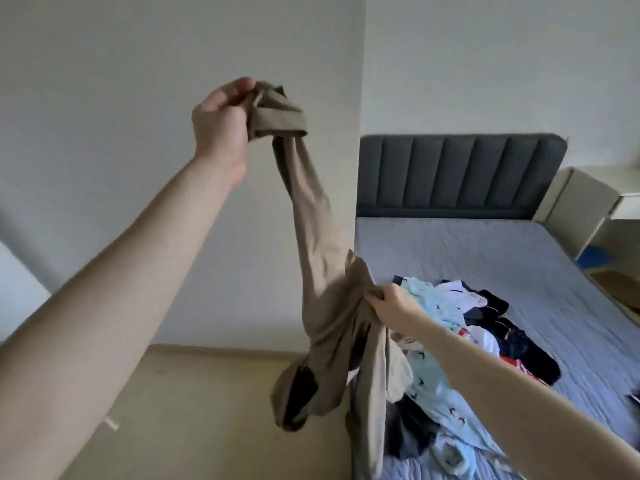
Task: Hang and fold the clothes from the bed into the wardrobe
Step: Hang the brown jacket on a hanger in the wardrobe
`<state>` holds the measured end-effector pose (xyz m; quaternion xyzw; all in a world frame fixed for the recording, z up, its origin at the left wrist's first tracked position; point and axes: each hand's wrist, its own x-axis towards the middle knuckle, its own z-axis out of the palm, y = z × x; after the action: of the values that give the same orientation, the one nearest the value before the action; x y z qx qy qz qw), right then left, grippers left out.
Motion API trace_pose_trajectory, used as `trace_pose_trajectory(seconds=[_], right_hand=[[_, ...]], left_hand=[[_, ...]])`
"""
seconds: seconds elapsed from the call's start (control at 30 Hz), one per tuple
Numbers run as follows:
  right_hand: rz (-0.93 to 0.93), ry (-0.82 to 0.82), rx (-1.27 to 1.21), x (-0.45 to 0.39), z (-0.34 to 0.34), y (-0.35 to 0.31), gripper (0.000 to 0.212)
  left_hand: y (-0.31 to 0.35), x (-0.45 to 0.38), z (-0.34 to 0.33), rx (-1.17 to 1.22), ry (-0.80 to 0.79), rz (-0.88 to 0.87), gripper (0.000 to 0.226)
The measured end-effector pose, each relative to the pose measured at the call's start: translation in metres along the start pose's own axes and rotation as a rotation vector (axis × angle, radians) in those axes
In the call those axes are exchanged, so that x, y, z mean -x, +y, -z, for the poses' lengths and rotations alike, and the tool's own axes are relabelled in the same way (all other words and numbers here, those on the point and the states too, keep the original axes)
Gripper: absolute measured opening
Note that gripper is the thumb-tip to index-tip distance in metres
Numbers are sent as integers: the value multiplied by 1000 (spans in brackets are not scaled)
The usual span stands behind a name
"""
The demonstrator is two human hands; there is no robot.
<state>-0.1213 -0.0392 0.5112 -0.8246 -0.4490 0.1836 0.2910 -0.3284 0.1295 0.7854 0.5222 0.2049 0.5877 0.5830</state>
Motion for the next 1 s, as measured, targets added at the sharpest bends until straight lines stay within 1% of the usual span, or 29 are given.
trace_pose_trajectory(seconds=[0.03,0.07,0.13,0.17,0.2,0.27,0.33,0.43,0.5,0.53,0.57,0.6,0.63,0.67,0.7,0.73,0.77,0.8,0.83,0.9,0.93,1.0], right_hand=[[8,12,-89,5,4,-21,44],[7,25,-187,11,6,-44,44],[-7,40,-446,20,9,-83,35],[-30,17,-590,24,6,-103,29],[-72,-18,-727,29,0,-123,25],[-155,-95,-937,39,-11,-153,22],[-203,-181,-1012,48,-29,-176,24],[-229,-271,-1025,63,-85,-221,27],[-235,-331,-1009,76,-133,-259,26],[-234,-368,-996,84,-155,-278,24],[-230,-404,-983,91,-176,-293,21],[-224,-441,-974,97,-196,-306,19],[-221,-470,-964,102,-215,-318,18],[-220,-493,-962,106,-230,-328,18],[-220,-505,-960,108,-242,-336,17],[-222,-510,-962,107,-254,-344,17],[-228,-510,-953,103,-262,-347,19],[-240,-516,-929,98,-270,-350,23],[-260,-520,-895,92,-278,-352,27],[-309,-513,-838,79,-294,-355,33],[-330,-503,-822,75,-302,-355,30],[-343,-499,-790,74,-317,-362,16]], left_hand=[[-7,-1,28,-254,70,-26,24],[-17,6,61,-542,66,-18,27],[-48,31,129,-1086,-64,107,47],[-59,53,163,-1240,-134,195,54],[-69,81,195,-1280,-220,280,58],[-84,146,241,-1196,-474,435,59],[-99,216,279,-1148,-677,657,67],[-113,314,341,-1068,-741,1055,89],[-119,364,378,-932,-752,1246,106],[-122,383,391,-853,-717,1305,112],[-125,398,401,-776,-641,1338,108],[-125,408,410,-725,-534,1345,93],[-125,414,419,-698,-409,1300,64],[-124,415,429,-725,-282,1206,30],[-123,412,441,-776,-175,1089,16],[-120,404,456,-797,-87,1002,24],[-111,393,469,-785,-8,942,26],[-99,380,485,-733,85,893,22],[-87,368,501,-694,147,840,20],[-57,342,530,-642,217,722,26],[-43,327,539,-603,262,682,26],[-14,294,552,-438,389,591,28]])
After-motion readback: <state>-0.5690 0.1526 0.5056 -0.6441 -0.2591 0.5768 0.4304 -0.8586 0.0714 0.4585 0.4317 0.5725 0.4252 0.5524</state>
